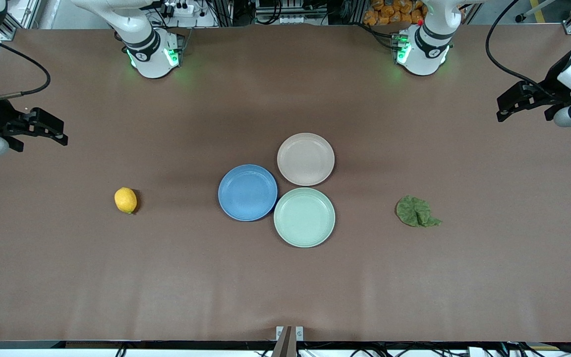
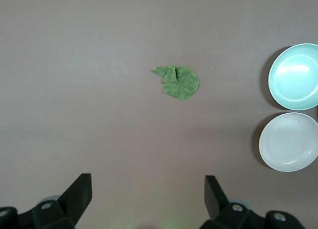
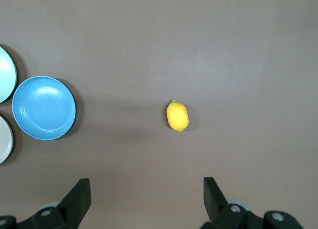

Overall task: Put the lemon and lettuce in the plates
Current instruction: 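Lower the right gripper to the lemon while the left gripper reaches the lettuce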

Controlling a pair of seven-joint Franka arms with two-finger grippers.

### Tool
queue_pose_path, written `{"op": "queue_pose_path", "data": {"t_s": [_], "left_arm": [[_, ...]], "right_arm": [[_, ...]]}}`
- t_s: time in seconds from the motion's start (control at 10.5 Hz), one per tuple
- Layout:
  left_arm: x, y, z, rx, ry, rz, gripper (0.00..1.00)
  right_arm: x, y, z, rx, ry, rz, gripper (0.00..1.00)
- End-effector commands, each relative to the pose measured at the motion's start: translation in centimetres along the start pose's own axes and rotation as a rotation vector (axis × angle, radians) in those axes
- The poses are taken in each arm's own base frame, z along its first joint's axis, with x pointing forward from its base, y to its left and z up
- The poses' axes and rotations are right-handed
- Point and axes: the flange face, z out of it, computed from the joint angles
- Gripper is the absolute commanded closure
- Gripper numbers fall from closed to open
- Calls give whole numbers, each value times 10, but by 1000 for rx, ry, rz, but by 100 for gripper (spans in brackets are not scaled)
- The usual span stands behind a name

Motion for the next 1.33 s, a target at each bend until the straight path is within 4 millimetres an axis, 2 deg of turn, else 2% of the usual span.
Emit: {"op": "queue_pose_path", "data": {"t_s": [0.0, 0.19, 0.38, 0.47, 0.57, 0.76, 0.85, 0.95, 1.14, 1.23], "left_arm": [[1, 1, -5, 11, 11, 29, 0], [15, -1, 17, 8, -25, 30, 0], [42, 2, 50, -9, -7, 35, 0], [61, 9, 84, -9, -39, 47, 0], [78, 12, 112, -13, -39, 53, 0], [106, 21, 179, -31, -53, 57, 0], [111, 26, 212, -38, -36, 59, 0], [113, 25, 245, -46, -20, 55, 0], [108, 35, 298, -58, 14, 43, 0], [105, 37, 326, -49, 31, 33, 0]], "right_arm": [[-4, 3, 7, -7, -11, -2, 0], [0, 4, 13, -6, -17, 0, 0], [4, 14, 45, -3, -34, 17, 0], [8, 18, 72, 3, -26, 25, 0], [12, 17, 110, 1, 4, 24, 0], [11, 4, 161, -2, 13, 1, 0], [9, -2, 191, -10, 2, -19, 0], [9, 1, 224, -11, -4, -34, 0], [11, 23, 271, -14, 12, -70, 0], [10, 24, 286, -17, 28, -84, 0]]}}
